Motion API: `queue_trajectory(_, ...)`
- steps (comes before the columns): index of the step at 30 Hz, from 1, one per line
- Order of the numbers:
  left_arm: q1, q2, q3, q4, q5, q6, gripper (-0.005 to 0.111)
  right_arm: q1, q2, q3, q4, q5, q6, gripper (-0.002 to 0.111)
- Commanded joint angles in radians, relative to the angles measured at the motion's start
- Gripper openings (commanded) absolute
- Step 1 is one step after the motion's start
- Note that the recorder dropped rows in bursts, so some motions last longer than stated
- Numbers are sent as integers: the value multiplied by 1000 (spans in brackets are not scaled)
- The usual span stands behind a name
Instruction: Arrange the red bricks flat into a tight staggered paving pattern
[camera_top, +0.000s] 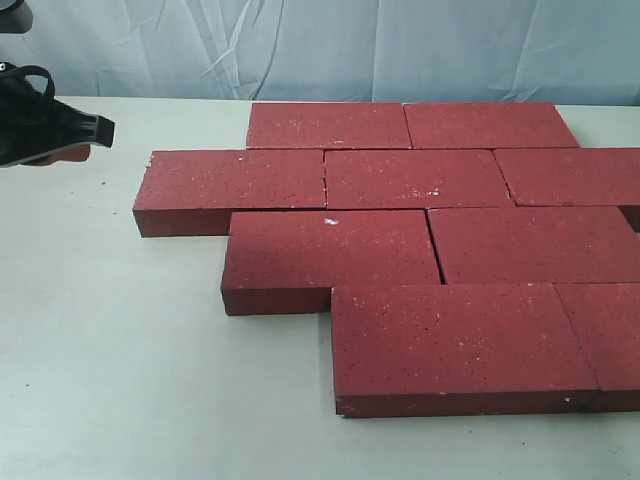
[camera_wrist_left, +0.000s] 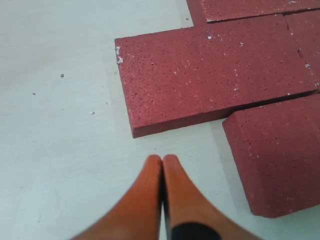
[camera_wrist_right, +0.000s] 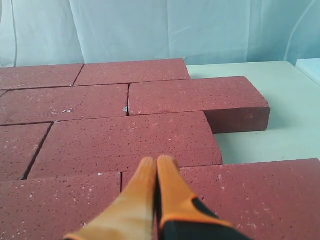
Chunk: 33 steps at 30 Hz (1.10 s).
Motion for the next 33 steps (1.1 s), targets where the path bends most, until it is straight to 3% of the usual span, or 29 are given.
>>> queue_trajectory(1, -2, -8, 2, 2, -9, -5, 0, -4, -7, 4, -2, -15, 0, -1)
queue_trajectory(26, -2, -8, 2, 5, -7, -5, 0, -4, -7, 4, 6, -10, 0, -1)
queue_trajectory(33, 0, -120, 18, 13, -7, -5, 0, -4, -7, 4, 6, -10, 0, -1)
